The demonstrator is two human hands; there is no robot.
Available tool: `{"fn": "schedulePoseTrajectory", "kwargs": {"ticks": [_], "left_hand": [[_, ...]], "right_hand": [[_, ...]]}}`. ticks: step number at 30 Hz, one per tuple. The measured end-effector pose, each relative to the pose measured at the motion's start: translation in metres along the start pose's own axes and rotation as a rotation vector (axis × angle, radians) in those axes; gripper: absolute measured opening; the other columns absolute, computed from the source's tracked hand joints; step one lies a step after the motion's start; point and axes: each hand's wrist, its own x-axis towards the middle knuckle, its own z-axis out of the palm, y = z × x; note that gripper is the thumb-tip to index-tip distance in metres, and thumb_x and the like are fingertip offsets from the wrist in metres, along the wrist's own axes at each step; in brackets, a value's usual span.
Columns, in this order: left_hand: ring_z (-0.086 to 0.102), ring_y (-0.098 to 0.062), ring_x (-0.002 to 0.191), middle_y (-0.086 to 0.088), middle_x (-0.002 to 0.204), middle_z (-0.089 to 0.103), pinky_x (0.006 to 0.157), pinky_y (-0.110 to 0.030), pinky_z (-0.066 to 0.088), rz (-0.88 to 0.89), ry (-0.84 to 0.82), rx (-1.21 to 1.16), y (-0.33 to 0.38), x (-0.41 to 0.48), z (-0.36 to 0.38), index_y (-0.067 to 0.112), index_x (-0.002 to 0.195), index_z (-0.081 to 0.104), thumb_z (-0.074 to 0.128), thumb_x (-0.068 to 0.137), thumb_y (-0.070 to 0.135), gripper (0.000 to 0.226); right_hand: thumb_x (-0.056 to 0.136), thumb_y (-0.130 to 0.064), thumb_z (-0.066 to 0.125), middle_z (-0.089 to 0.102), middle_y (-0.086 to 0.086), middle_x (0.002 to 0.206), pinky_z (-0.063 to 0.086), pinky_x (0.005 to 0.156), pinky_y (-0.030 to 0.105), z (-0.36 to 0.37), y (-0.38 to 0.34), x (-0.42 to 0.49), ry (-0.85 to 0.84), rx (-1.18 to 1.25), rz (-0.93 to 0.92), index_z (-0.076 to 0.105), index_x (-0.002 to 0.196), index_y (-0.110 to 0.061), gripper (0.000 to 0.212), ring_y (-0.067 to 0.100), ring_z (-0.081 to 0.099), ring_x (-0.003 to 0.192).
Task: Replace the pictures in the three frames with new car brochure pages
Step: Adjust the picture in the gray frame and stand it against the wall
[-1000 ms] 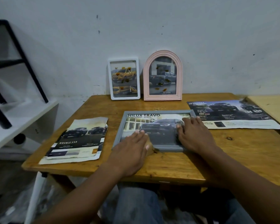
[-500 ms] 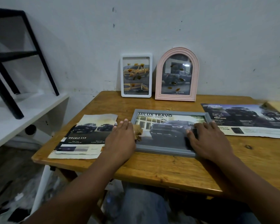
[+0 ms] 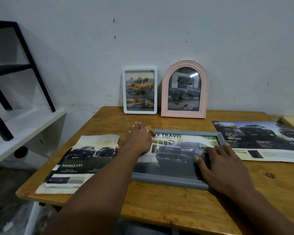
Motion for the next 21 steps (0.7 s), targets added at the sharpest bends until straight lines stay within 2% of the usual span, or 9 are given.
{"fn": "schedulePoseTrajectory", "kwargs": {"ticks": [4, 7, 9, 11, 13, 17, 21], "left_hand": [[0.018, -0.032, 0.155, -0.014, 0.17, 0.015, 0.124, -0.048, 0.024, 0.018, 0.026, -0.091, 0.001, 0.022, 0.001, 0.005, 0.16, 0.022, 0.038, 0.109, 0.029, 0.058], [0.008, -0.028, 0.157, -0.009, 0.171, 0.008, 0.126, -0.049, 0.014, 0.071, 0.019, -0.103, 0.003, 0.02, 0.004, 0.013, 0.163, 0.013, 0.035, 0.11, 0.034, 0.062], [-0.001, -0.024, 0.158, -0.004, 0.172, -0.001, 0.126, -0.047, 0.007, 0.101, 0.019, -0.166, 0.002, 0.014, 0.005, 0.02, 0.164, 0.002, 0.03, 0.11, 0.04, 0.064], [-0.003, -0.02, 0.158, -0.001, 0.172, -0.004, 0.127, -0.045, 0.005, 0.093, 0.051, -0.246, -0.003, 0.01, 0.001, 0.023, 0.164, -0.002, 0.027, 0.109, 0.04, 0.064], [-0.002, -0.019, 0.158, -0.002, 0.172, -0.003, 0.127, -0.044, 0.007, 0.077, 0.06, -0.26, -0.011, 0.005, -0.003, 0.02, 0.164, -0.001, 0.025, 0.109, 0.038, 0.064], [0.006, -0.024, 0.158, -0.008, 0.172, 0.005, 0.127, -0.047, 0.014, 0.067, 0.075, -0.189, -0.026, -0.014, -0.002, 0.012, 0.163, 0.006, 0.028, 0.108, 0.035, 0.064], [0.011, -0.026, 0.157, -0.013, 0.17, 0.013, 0.127, -0.045, 0.014, 0.052, 0.181, -0.171, -0.028, -0.031, 0.006, 0.008, 0.162, 0.009, 0.028, 0.109, 0.031, 0.061]], "right_hand": [[0.088, -0.072, 0.006, 0.059, 0.001, 0.128, 0.035, 0.111, 0.043, 0.001, 0.001, 0.001, 0.0, -0.025, 0.004, 0.052, 0.127, -0.026, 0.076, 0.029, 0.031, 0.138], [0.086, -0.072, 0.004, 0.059, -0.001, 0.125, 0.037, 0.109, 0.043, 0.001, 0.002, 0.001, -0.018, -0.041, 0.01, 0.052, 0.124, -0.027, 0.075, 0.027, 0.033, 0.136], [0.086, -0.073, 0.007, 0.055, -0.001, 0.134, 0.033, 0.111, 0.048, -0.004, -0.001, 0.001, -0.064, -0.057, 0.03, 0.049, 0.126, -0.029, 0.072, 0.028, 0.029, 0.139], [0.092, -0.069, 0.017, 0.04, 0.0, 0.151, 0.021, 0.117, 0.054, -0.012, -0.008, 0.01, -0.105, -0.066, 0.045, 0.042, 0.135, -0.03, 0.063, 0.03, 0.015, 0.148], [0.097, -0.058, 0.028, 0.03, -0.001, 0.158, 0.017, 0.117, 0.055, -0.018, -0.022, 0.031, -0.074, -0.015, -0.063, 0.037, 0.142, -0.03, 0.054, 0.028, 0.008, 0.151], [0.102, -0.036, 0.039, 0.024, -0.004, 0.162, 0.017, 0.121, 0.051, -0.015, -0.08, 0.088, -0.072, 0.252, -0.422, 0.035, 0.149, -0.03, 0.047, 0.019, 0.009, 0.152], [0.103, -0.032, 0.039, 0.023, -0.004, 0.163, 0.018, 0.12, 0.053, 0.009, -0.126, 0.132, -0.202, 0.177, -0.601, 0.031, 0.152, -0.031, 0.049, 0.021, 0.013, 0.152]]}}
